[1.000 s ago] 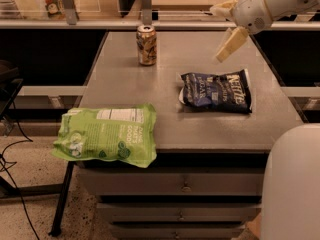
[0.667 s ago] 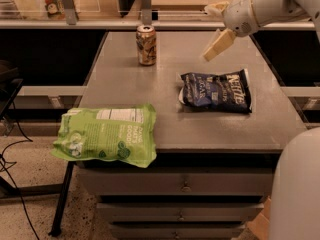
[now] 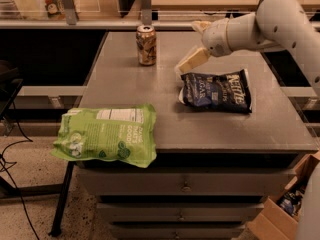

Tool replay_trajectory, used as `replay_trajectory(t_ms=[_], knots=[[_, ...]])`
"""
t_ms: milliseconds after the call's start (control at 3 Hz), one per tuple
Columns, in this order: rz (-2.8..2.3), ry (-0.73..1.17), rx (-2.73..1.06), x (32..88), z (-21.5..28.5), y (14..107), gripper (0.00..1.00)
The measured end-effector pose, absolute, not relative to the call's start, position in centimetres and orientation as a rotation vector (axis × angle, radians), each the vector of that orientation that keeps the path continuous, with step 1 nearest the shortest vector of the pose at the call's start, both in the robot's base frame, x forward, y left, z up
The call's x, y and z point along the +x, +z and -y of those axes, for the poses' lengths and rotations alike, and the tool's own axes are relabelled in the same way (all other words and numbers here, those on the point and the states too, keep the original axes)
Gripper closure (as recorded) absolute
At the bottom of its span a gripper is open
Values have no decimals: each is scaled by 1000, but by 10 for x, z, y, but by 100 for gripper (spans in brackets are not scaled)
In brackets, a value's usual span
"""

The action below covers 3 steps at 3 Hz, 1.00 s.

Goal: Move orange can near green rice chip bag

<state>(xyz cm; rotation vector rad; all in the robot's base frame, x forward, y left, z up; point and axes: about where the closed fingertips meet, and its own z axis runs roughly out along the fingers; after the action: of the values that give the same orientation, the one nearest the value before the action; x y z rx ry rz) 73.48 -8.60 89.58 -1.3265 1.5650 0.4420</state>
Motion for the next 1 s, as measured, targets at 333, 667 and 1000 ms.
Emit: replay_trajectory(t_ms=[333, 667, 1000], knots=[[-1538, 462, -1259, 746, 61, 881, 0], [-1500, 490, -1244, 758, 38, 878, 0], [-1477, 519, -1243, 767, 19, 882, 0]])
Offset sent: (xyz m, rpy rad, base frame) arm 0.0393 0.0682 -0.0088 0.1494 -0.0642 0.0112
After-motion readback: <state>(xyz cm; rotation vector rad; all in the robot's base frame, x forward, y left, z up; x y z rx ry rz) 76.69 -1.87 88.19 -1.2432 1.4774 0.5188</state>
